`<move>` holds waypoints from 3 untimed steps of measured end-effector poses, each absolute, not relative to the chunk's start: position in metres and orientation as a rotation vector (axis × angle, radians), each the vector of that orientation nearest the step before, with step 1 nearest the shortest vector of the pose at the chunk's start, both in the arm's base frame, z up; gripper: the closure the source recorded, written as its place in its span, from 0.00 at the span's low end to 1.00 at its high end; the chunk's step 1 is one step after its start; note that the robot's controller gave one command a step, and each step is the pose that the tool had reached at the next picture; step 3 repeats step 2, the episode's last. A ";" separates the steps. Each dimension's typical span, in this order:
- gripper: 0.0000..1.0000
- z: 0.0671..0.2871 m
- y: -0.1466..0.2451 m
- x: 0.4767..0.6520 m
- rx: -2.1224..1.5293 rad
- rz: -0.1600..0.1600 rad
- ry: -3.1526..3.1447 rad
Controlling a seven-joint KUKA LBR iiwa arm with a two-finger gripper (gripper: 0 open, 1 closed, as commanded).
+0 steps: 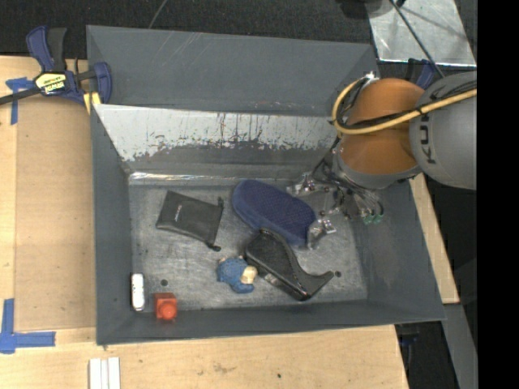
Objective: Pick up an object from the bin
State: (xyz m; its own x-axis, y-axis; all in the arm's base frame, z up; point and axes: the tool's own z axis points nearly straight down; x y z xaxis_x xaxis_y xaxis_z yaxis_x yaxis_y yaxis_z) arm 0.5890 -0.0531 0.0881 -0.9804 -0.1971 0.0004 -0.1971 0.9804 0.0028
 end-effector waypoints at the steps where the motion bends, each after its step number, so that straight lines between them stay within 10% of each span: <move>1: 1.00 0.091 -0.056 0.591 0.307 0.000 -3.131; 2: 1.00 0.221 -0.068 0.587 0.548 0.005 -3.105; 3: 1.00 0.221 -0.068 0.587 0.548 0.005 -3.105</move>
Offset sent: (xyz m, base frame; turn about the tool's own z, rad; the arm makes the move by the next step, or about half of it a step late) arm 0.0000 0.0000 0.0000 0.0000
